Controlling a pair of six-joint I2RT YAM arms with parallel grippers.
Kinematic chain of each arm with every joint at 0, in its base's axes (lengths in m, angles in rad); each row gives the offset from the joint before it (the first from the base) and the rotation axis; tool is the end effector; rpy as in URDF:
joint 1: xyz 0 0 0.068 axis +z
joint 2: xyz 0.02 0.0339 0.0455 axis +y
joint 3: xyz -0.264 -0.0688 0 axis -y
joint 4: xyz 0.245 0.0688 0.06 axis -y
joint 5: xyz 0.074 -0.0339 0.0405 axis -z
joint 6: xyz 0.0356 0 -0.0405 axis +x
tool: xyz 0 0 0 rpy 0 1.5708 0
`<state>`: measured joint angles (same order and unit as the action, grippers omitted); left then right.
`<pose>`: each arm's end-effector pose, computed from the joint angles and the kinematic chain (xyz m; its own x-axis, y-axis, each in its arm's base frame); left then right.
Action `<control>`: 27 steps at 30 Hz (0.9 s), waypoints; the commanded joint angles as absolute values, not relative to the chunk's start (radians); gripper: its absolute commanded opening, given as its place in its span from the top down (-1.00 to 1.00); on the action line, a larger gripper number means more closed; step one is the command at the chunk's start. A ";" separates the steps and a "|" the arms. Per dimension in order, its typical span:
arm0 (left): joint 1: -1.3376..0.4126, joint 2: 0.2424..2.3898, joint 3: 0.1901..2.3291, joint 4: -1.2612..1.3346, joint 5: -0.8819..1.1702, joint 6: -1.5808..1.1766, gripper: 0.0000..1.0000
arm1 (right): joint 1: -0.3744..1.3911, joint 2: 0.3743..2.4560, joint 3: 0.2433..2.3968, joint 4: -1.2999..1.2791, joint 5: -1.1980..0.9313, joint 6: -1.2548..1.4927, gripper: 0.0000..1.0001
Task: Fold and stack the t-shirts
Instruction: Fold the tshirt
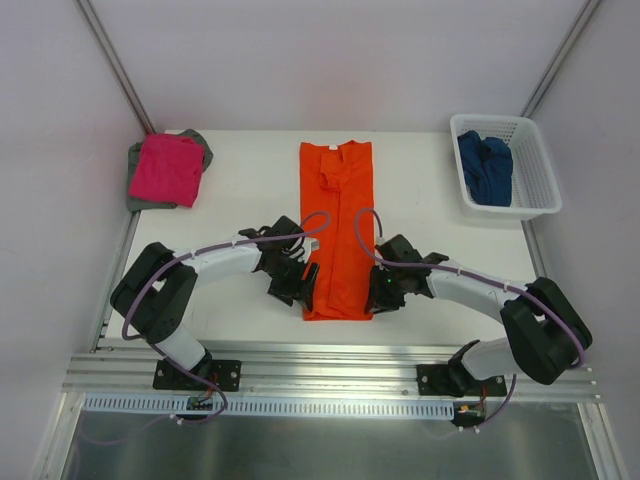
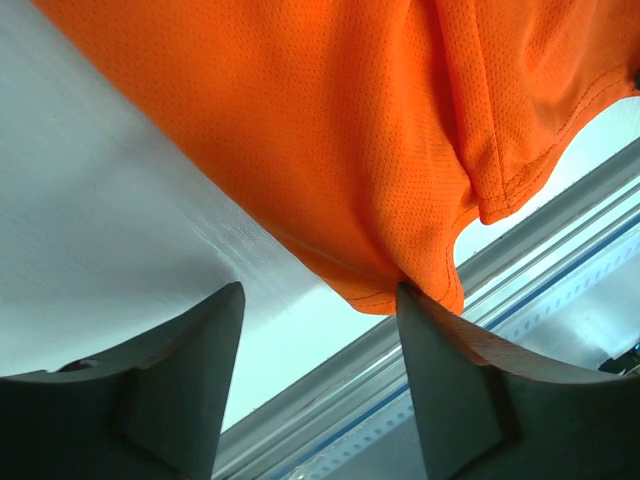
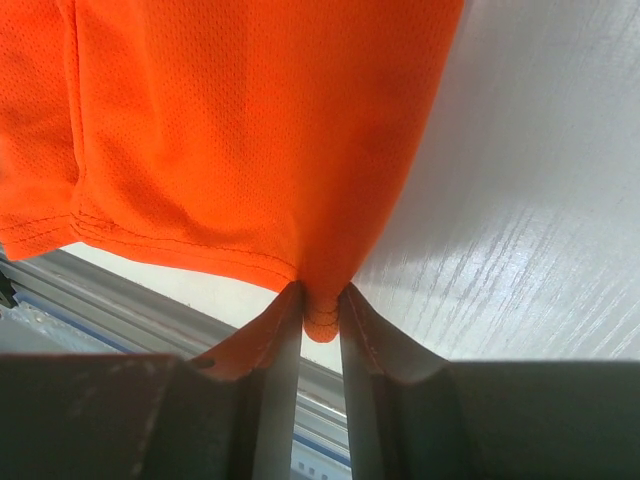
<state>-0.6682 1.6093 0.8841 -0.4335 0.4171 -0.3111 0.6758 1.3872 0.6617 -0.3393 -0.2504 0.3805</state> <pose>0.2234 -0.1947 0.1621 -0.8971 0.3516 -0.2677 0.4404 0.7613 -0.4760 0.1876 0.1617 0.1605 -0.8935 -0.2552 -0.3695 -0.3962 0.8353 0.3812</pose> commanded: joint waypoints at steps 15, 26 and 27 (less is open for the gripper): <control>-0.621 1.620 0.838 -0.410 0.558 -0.348 -0.02 | 0.670 1.377 0.663 -0.331 -0.238 0.374 0.45; -0.594 1.693 0.857 -0.368 0.666 -0.354 0.15 | 0.663 1.385 0.664 -0.328 -0.233 0.374 0.43; -0.594 1.700 0.857 -0.365 0.678 -0.351 0.22 | 0.661 1.387 0.664 -0.328 -0.232 0.374 0.43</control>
<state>-0.5896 1.6829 0.8501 -0.3866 0.6247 -0.3538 0.6682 1.3872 0.6617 -0.3363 -0.2466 0.3805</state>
